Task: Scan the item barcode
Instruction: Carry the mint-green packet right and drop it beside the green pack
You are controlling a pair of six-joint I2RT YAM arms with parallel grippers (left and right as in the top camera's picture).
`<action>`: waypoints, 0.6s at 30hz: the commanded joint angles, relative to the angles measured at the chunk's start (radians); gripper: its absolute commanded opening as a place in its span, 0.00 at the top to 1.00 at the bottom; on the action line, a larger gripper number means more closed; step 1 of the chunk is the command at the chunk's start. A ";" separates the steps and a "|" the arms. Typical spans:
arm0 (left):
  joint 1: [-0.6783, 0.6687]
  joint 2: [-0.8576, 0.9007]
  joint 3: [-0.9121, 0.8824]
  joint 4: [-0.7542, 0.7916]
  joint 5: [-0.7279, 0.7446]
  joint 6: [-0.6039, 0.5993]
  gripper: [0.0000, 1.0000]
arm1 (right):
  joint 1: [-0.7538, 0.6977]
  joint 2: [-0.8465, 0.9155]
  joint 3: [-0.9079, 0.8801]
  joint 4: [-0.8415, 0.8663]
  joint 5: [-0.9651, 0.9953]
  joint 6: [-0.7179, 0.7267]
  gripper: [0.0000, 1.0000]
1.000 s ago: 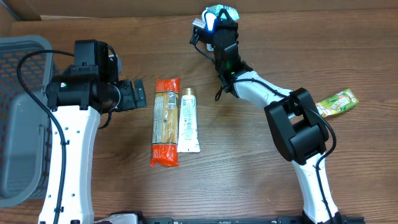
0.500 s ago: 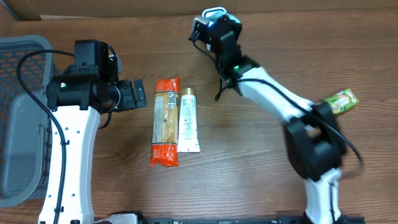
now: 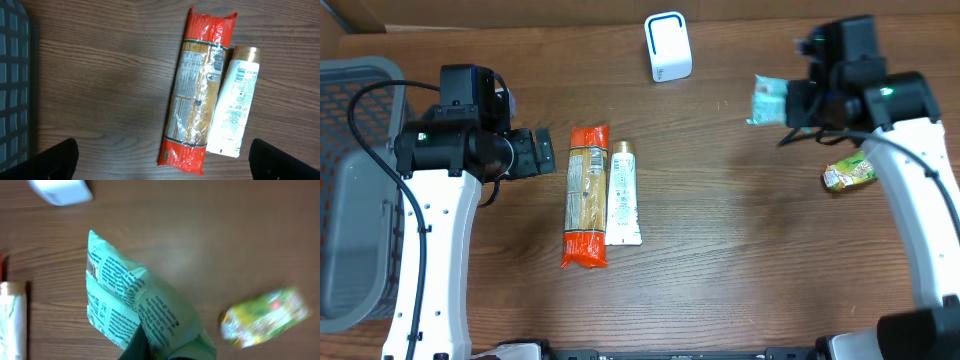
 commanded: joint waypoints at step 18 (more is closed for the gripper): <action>-0.002 -0.005 -0.002 0.001 -0.006 -0.010 0.00 | -0.425 0.016 -0.502 0.546 -0.148 0.299 0.83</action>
